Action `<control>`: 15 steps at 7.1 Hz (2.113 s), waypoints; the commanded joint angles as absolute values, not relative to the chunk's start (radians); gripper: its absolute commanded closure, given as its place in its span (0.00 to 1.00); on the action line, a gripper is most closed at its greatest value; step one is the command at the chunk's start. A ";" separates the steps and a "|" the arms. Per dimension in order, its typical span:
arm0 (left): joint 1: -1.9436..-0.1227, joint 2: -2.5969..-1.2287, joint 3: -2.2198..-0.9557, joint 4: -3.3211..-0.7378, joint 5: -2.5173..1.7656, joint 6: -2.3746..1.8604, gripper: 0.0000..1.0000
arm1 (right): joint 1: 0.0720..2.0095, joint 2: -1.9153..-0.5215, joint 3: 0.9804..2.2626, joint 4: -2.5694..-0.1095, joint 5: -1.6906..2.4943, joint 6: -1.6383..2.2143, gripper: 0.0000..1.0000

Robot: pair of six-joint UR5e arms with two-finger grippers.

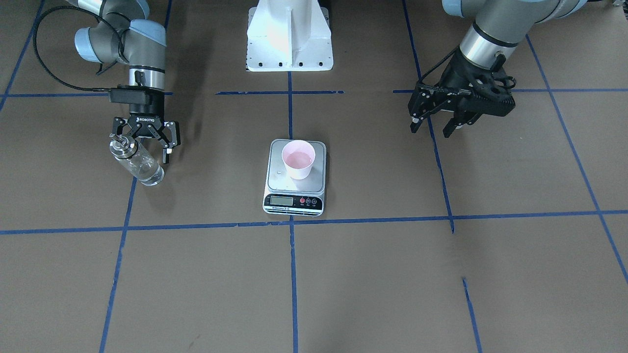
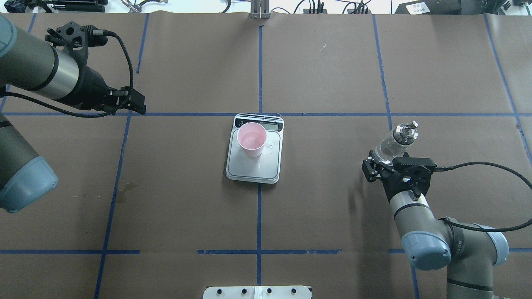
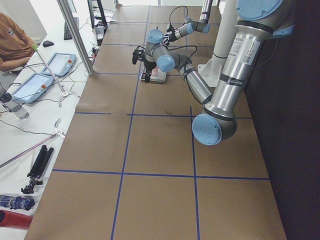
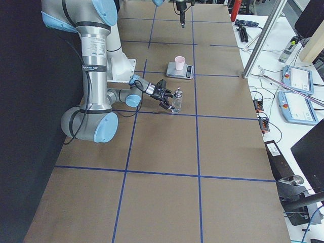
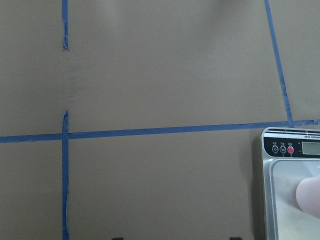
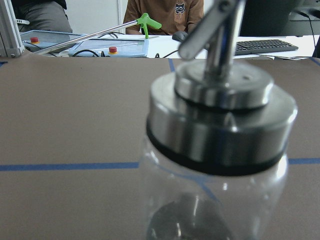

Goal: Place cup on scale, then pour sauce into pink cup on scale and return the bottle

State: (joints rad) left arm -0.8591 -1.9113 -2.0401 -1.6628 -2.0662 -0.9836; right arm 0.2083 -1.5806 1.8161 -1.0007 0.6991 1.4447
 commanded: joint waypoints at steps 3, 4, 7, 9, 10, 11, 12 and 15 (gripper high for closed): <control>-0.859 -1.910 -2.042 -1.663 -2.066 -0.985 0.23 | 0.129 -1.742 1.936 -0.986 0.725 1.451 0.00; -0.859 -1.910 -2.042 -1.663 -2.066 -0.985 0.23 | 0.133 -1.846 1.972 -0.886 0.827 1.444 0.00; -0.861 -1.905 -2.037 -1.661 -2.066 -0.979 0.23 | 0.269 -1.996 1.967 -0.675 1.070 1.274 0.00; -0.862 -1.803 -2.058 -1.686 -2.069 -0.925 0.23 | 0.596 -1.994 1.965 -0.672 1.414 1.026 0.00; -0.870 -1.755 -2.069 -1.684 -2.069 -0.826 0.23 | 0.784 -1.981 1.941 -0.673 1.613 0.867 0.00; -0.894 -1.714 -2.069 -1.683 -2.068 -0.749 0.23 | 0.987 -1.945 1.889 -0.695 1.840 0.732 0.00; -0.987 -1.668 -2.066 -1.680 -2.072 -0.588 0.23 | 1.208 -1.843 1.785 -0.786 2.091 0.583 0.00; -1.245 -1.611 -1.985 -1.672 -2.192 -0.199 0.20 | 1.495 -1.555 1.651 -1.372 2.269 0.032 0.00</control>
